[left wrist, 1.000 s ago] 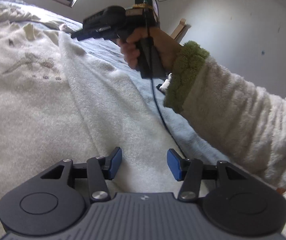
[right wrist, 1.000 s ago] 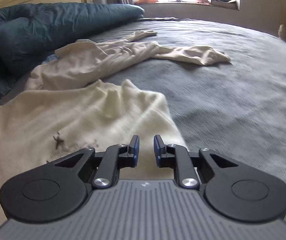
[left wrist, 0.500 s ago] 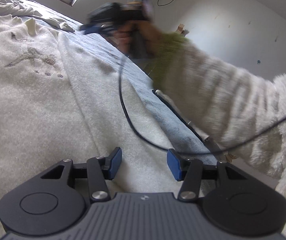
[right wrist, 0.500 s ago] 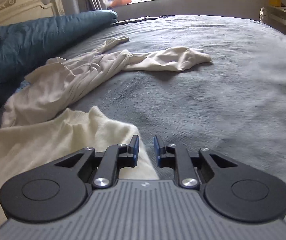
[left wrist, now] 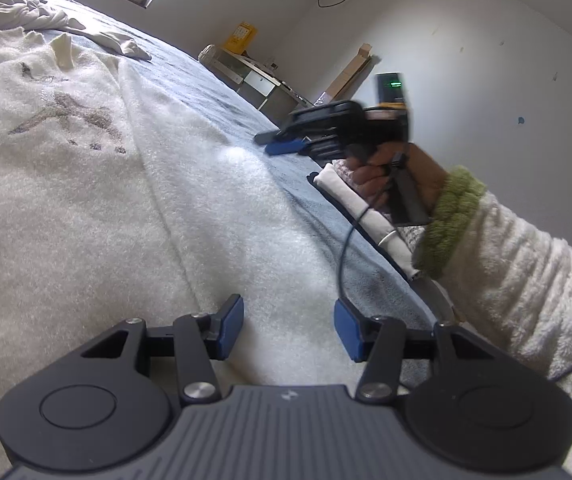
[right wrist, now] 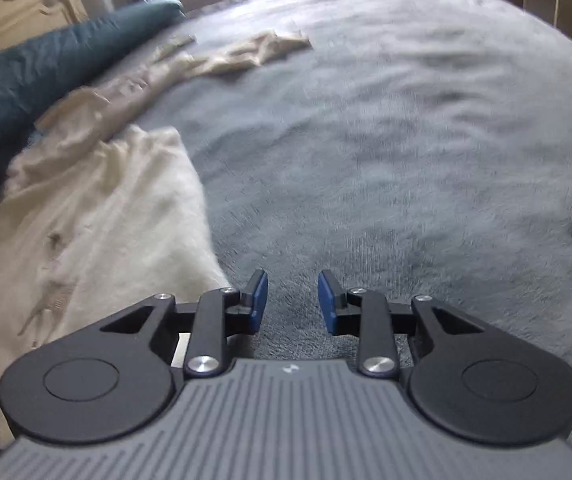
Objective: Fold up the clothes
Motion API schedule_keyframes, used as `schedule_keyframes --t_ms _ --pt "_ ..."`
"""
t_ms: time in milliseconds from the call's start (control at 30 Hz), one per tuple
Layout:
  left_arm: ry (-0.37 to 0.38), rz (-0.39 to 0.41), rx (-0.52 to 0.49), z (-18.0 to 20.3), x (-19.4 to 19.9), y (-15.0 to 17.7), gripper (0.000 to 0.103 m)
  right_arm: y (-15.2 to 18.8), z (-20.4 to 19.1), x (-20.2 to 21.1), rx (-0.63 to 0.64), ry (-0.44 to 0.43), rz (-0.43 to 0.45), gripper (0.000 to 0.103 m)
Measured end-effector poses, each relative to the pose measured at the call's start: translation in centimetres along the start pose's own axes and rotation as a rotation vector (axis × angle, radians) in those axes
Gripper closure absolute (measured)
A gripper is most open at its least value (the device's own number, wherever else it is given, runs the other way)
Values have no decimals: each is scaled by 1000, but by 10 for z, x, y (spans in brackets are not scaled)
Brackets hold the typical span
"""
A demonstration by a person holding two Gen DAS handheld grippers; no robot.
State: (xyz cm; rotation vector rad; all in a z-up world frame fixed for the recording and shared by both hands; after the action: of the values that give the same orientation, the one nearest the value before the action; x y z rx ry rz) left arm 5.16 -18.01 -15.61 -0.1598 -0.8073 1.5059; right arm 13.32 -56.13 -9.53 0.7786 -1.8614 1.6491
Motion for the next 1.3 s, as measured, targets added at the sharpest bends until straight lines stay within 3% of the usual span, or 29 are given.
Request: schedule_keyframes --t_ms 167,267,367,533,633,733,833,933,1033,1133,1300 --pt "-19 0 55 1 1 -4 51 20 -60 23 209 -131 49 77" --pt "-29 -4 80 0 0 -6 52 61 -79 14 330 -106 -78 77" --pt "-49 -15 88 1 1 -9 52 82 -67 37 288 -87 -73 78" --pt "-103 -9 112 8 9 -10 52 75 -85 80 320 -62 24 79" --pt "-138 6 131 12 13 -8 51 81 -124 76 372 -141 69 79" --pt "-155 16 156 13 18 -2 51 113 -150 64 414 -184 33 79" --pt "-163 22 177 14 25 1 51 153 -159 76 428 -189 43 79" --pt "-176 36 198 14 36 5 49 162 -165 104 408 -241 44 79" --pt "-181 96 244 12 64 4 49 154 -178 120 418 -251 91 79" --pt "-203 222 274 7 111 -6 48 139 -195 120 436 -275 139 79" --pt "-357 457 350 -30 203 -35 43 145 -228 86 476 -303 37 79"
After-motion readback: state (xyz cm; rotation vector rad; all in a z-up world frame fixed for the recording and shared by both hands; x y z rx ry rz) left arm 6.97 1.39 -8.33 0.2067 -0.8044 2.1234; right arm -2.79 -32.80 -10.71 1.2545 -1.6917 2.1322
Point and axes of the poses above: each gripper's, at about its wrist camera, not at the fingertips, and x roughly against the way its jaws point, z to its right, y to its underside, the point moved 2 cm from there along -x, roughly the way its jaws point, and after that the axes turned 12 degrees about x, right-handed, at the moved point
